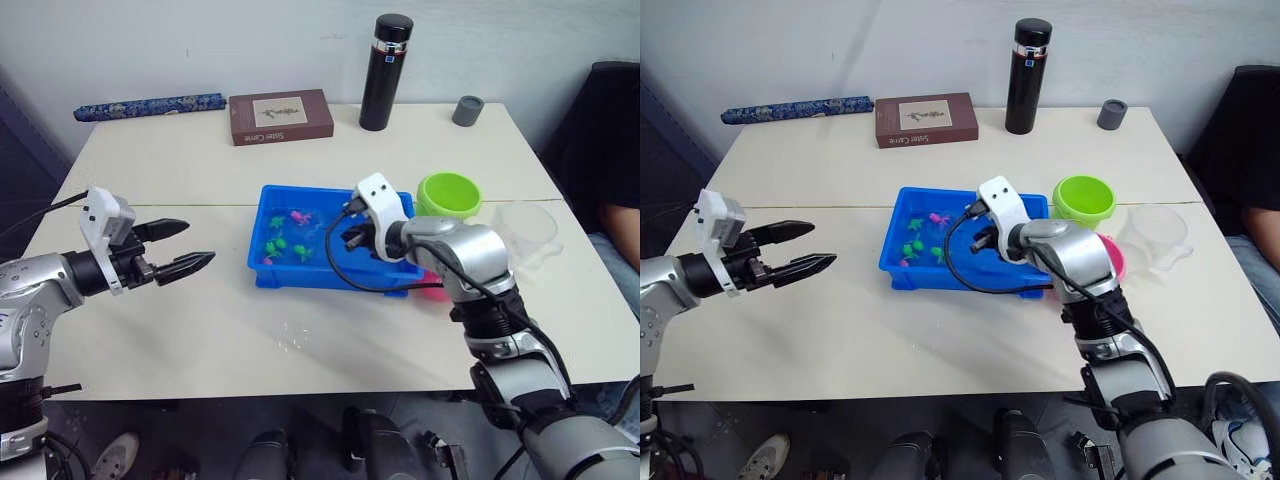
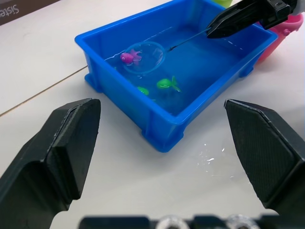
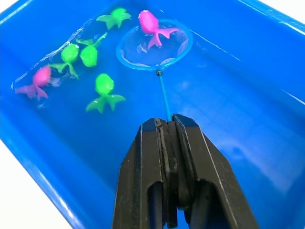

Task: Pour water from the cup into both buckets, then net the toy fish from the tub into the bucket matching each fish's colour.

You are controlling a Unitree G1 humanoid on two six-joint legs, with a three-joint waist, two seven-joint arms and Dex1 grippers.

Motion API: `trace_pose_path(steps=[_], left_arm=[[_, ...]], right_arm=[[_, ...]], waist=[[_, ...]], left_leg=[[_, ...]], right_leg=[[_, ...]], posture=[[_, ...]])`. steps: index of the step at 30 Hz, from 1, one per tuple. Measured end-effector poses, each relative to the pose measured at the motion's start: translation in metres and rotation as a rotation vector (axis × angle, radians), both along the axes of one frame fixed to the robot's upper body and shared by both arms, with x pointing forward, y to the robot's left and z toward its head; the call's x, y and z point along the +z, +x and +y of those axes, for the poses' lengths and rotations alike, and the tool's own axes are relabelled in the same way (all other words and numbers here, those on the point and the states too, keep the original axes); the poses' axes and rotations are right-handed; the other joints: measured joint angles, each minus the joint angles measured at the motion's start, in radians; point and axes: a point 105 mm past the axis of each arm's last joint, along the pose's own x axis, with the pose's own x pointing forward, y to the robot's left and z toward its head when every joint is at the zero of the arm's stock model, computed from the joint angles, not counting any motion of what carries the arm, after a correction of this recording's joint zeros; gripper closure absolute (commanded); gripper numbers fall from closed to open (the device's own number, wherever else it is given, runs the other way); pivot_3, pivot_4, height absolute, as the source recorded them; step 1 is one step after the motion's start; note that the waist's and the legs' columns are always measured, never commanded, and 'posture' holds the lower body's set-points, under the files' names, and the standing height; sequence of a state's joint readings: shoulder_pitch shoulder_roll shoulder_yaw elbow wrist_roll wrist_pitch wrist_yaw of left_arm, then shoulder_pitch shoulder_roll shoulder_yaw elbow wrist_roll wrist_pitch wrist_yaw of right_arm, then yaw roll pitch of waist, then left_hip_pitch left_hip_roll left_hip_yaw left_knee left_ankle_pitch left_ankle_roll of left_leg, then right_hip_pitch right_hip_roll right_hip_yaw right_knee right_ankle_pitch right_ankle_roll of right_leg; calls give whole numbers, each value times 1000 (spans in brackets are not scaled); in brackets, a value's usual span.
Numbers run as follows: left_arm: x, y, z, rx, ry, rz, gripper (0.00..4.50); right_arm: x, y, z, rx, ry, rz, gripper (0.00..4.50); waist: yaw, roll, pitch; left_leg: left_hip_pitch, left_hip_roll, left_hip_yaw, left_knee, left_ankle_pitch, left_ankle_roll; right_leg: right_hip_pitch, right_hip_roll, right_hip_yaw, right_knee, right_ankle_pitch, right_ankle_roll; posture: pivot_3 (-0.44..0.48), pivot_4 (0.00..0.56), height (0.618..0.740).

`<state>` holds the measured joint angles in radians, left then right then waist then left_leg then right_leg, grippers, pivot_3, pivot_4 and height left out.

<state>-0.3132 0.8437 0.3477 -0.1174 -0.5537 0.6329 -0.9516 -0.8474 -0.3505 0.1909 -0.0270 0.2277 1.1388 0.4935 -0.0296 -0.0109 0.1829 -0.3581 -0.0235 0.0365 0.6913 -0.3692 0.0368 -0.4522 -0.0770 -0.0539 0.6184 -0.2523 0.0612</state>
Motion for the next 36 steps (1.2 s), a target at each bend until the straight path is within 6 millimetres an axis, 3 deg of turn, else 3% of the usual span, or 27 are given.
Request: trace_pose_path(steps=[4, 13, 19, 26, 31, 36], left_arm=[[3, 2, -12, -74, 10, -10, 33], [8, 18, -44, -228, 35, -38, 33], [8, 29, -60, -303, 33, -56, 33], [8, 47, -83, -397, 16, -67, 33], [11, 57, -89, -429, 16, -79, 33], [10, 64, -89, -442, 13, -77, 33]], right_arm=[[3, -12, -20, 28, -19, -6, 4500], [33, -43, -78, 56, -6, -69, 4500], [52, -66, -97, 88, 21, -108, 4500], [76, -93, -151, -105, -1, -179, 4500], [75, -124, -183, -229, -48, -190, 4500], [56, -159, -204, -330, -105, -149, 4500]], waist=[[5, 0, 0], [7, 0, 0], [11, 0, 0], [44, 0, 0], [56, 0, 0], [59, 0, 0]], left_leg=[[-1, 0, 0, 0, 0, 0], [-2, 0, -1, 0, 0, 0], [-2, 0, 0, 0, 0, 0], [-3, 0, -1, 1, 0, 0], [-3, 0, -1, 3, 0, 1], [-2, 0, -1, 4, 0, 2]], right_leg=[[0, 0, 0, -2, 0, 0], [0, 1, -1, -4, 0, 0], [0, 1, -1, -4, 0, 1], [1, 1, -2, -5, 1, 2], [3, 2, -2, -5, 2, 3], [5, 2, -2, -6, 2, 4]], posture=[[0, 150, 740], [0, 150, 740], [0, 150, 740], [0, 150, 740], [0, 150, 740], [0, 150, 740]])
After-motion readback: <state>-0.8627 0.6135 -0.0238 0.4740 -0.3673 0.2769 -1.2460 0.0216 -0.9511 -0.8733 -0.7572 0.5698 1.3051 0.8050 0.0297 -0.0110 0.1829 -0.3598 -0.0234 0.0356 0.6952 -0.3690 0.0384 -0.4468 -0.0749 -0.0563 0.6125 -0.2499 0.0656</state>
